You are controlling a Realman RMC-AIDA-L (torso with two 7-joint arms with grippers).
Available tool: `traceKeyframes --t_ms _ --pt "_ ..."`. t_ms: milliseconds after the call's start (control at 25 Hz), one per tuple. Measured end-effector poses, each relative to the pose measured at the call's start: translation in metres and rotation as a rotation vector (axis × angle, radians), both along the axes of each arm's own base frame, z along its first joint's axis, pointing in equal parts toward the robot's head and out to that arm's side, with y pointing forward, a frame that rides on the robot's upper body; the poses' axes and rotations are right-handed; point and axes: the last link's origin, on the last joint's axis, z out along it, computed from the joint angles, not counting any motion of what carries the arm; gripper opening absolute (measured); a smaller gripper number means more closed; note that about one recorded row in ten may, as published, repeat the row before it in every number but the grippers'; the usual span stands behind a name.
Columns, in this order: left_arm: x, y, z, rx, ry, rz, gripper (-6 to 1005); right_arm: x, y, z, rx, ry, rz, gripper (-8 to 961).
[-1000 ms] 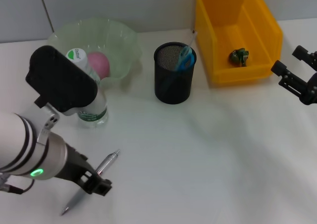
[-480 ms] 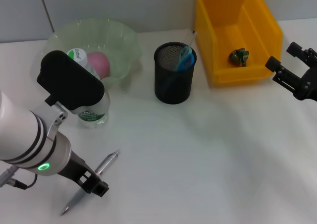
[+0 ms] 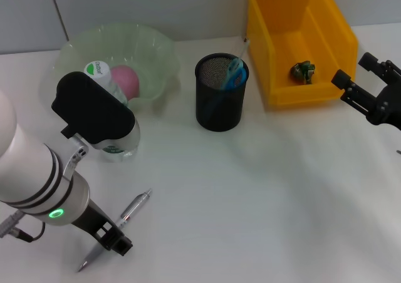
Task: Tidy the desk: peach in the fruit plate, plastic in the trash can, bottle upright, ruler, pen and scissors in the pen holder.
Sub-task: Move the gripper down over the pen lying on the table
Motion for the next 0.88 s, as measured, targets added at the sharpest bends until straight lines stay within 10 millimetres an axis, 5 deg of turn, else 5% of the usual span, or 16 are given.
traceKeyframes --t_ms 280,880 --pt "-0.002 0.0 -0.001 -0.008 0.01 0.009 706 -0.003 -0.002 -0.005 -0.048 -0.022 0.032 758" --pt "0.004 0.003 -0.002 -0.017 0.009 -0.005 677 -0.001 -0.032 0.002 -0.543 -0.336 0.26 756"
